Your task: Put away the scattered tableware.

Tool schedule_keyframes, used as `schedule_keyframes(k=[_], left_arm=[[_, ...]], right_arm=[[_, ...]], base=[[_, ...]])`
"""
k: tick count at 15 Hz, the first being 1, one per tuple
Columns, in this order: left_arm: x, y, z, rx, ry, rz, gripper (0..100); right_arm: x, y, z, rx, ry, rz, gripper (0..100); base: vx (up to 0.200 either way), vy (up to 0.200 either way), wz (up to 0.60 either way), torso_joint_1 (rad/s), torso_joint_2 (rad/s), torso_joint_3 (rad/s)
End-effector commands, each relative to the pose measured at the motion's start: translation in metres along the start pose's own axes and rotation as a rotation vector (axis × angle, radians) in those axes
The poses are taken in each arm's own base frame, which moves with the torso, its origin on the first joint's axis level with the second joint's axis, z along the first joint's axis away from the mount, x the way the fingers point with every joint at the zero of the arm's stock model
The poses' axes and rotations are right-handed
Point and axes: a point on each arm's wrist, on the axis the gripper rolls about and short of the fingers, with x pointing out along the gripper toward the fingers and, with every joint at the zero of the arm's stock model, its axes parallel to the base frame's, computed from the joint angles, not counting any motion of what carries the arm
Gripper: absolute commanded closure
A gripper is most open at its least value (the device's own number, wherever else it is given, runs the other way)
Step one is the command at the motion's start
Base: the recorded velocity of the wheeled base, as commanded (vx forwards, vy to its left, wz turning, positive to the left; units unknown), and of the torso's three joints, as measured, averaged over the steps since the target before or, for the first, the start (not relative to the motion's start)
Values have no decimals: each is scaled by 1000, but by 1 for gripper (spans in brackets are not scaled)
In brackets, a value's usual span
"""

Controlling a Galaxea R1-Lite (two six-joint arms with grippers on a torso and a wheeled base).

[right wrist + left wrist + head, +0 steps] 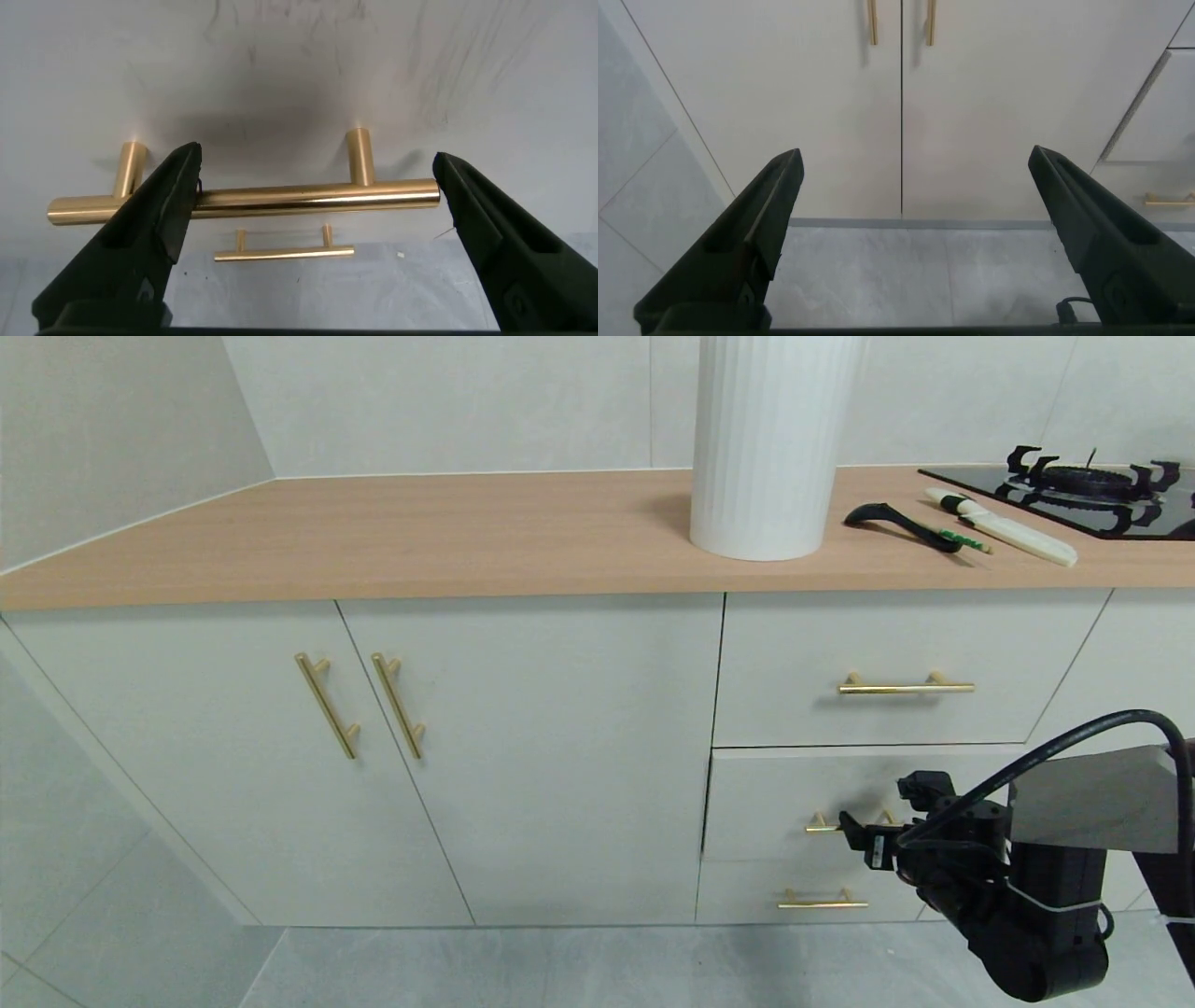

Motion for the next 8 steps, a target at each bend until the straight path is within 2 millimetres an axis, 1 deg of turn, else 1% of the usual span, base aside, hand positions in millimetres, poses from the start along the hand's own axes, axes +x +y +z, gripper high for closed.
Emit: schedule_keyframes(k=[1, 4, 5, 6, 8], left_arm=[[0, 0, 0, -1, 1, 1, 0], [0, 0, 0, -1, 1, 1, 0], [0, 0, 0, -1, 1, 1, 0], [0, 0, 0, -1, 1, 1, 0], [0, 0, 0, -1, 1, 1, 0]], right_arm=[[-15, 1, 6, -11, 41, 8, 0], [-48, 0, 32, -20, 108, 88, 0], [-63, -1, 45, -20, 118, 113, 0], [-88, -2, 66, -36, 139, 139, 0], [-128, 0, 97, -75, 180, 191, 0]], base=[[0, 0, 0, 0, 0, 0], [0, 0, 0, 0, 0, 0], [0, 0, 0, 0, 0, 0], [0, 0, 0, 0, 0, 0], [0, 0, 0, 0, 0, 0]])
